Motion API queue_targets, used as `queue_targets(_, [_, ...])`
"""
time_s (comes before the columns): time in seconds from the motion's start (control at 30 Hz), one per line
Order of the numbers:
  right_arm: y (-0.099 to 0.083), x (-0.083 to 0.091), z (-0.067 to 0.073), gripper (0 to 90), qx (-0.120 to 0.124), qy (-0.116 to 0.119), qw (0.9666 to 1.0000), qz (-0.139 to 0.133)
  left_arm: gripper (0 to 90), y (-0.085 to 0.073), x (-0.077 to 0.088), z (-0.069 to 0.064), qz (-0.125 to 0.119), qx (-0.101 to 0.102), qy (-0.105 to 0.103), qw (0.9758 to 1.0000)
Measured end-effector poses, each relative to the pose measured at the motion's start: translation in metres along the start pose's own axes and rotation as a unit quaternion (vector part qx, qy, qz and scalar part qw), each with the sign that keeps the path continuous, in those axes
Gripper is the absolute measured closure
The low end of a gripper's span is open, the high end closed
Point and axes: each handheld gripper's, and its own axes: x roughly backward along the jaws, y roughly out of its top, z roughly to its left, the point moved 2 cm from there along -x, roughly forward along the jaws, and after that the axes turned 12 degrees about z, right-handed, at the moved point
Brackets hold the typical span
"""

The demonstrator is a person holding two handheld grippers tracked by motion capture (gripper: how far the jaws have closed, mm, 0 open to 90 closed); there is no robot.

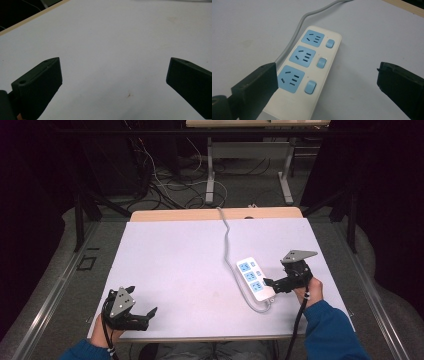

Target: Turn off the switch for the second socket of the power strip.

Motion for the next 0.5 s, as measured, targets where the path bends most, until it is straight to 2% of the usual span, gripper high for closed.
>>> queue_targets(0.5, [0.012,-0.016,-0.007,0.0,-0.009,0.012,0.9998,0.016,0.3,0.000,0.000,0.000,0.000,0.000,0.002,1.0000])
